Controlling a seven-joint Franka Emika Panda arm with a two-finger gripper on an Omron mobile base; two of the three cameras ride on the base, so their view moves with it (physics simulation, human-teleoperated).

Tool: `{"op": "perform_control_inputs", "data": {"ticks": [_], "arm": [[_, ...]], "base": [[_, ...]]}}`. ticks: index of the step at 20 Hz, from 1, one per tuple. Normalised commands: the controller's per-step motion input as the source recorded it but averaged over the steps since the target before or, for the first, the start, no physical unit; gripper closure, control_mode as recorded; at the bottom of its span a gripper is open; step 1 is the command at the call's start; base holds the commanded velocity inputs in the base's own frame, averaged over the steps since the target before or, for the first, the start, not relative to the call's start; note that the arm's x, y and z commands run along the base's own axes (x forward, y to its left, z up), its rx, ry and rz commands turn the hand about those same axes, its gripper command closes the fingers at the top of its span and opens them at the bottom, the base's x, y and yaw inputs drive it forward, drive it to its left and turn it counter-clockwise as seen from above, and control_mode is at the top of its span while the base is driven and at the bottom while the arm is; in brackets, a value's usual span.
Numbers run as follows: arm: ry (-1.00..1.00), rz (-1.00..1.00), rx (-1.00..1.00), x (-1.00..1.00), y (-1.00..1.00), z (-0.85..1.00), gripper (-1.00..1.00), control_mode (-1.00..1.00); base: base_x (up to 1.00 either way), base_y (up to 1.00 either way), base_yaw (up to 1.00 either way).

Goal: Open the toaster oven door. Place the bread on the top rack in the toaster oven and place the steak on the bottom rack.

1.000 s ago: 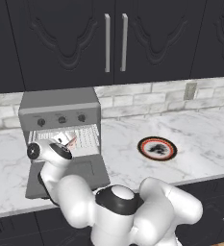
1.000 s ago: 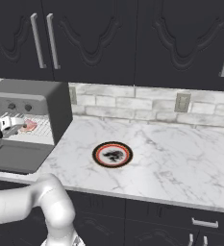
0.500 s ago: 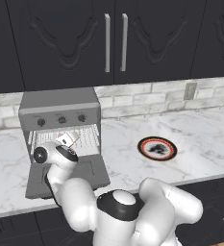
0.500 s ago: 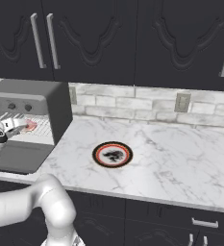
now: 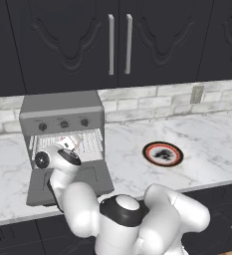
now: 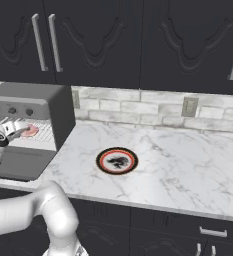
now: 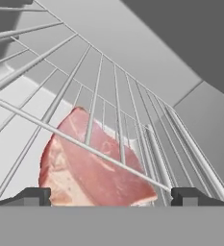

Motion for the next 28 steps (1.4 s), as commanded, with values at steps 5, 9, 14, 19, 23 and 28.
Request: {"op": "perform_control_inputs", "data": {"ticks": [5, 9, 14, 19, 23, 28], "arm": [[-0.01, 0.01, 0.0, 0.24, 0.02, 0.0, -1.0, -1.0], [-0.02, 0.04, 0.0, 0.15, 0.03, 0.0, -1.0, -1.0], [0.0, 0.01, 0.0, -0.05, 0.08, 0.04, -1.0, -1.0], [-0.02, 0.0, 0.0, -0.03, 0.08, 0.17, -1.0, -1.0], [-0.02, 0.0, 0.0, -0.01, 0.07, 0.16, -1.0, -1.0], [0.0, 0.0, 0.0, 0.13, 0.03, 0.0, -1.0, -1.0]], "base": [[0.0, 0.0, 0.0], [0.0, 0.0, 0.0], [0.0, 0.0, 0.0], [0.0, 0.0, 0.0], [0.0, 0.0, 0.0], [0.0, 0.0, 0.0]]}}
